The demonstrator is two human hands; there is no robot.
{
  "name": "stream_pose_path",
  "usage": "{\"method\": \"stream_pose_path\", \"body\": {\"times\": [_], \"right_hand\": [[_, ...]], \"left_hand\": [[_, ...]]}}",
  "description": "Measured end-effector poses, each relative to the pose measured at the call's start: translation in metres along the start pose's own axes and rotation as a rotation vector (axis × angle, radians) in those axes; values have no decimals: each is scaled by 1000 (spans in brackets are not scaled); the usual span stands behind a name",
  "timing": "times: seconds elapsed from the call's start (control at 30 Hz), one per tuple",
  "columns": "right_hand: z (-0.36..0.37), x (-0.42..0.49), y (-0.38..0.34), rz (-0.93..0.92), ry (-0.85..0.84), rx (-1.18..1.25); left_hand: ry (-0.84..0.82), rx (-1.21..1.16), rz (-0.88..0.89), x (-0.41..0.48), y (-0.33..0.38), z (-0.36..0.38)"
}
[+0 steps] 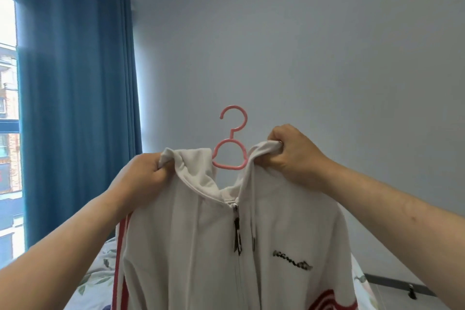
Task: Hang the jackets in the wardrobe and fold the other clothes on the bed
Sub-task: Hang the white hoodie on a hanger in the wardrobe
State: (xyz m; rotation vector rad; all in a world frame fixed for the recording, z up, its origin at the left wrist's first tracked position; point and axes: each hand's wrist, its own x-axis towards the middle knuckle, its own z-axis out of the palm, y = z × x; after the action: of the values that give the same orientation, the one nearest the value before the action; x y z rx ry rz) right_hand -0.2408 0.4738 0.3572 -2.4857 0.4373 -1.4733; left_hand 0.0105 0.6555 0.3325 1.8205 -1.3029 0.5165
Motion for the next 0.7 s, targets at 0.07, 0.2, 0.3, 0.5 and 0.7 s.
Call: {"method": "stream_pose_path", "body": {"times": [0.07, 0.2, 0.3, 0.5, 0.7], "right_hand": [[-7, -10, 10, 77, -164, -26], [-23, -32, 27, 211, -483, 234], [-26, -39, 37, 149, -388, 124], [-14, -46, 40, -283, -34, -237], [-8, -54, 45, 144, -444, 21]], "left_hand": [[3, 31, -10, -2, -6, -3], [18, 43, -35, -9, -15, 1], [19, -8, -63, -12, -22, 5], [-5, -44, -92, -16, -22, 14], [-4, -38, -91, -24, -21, 24]]}}
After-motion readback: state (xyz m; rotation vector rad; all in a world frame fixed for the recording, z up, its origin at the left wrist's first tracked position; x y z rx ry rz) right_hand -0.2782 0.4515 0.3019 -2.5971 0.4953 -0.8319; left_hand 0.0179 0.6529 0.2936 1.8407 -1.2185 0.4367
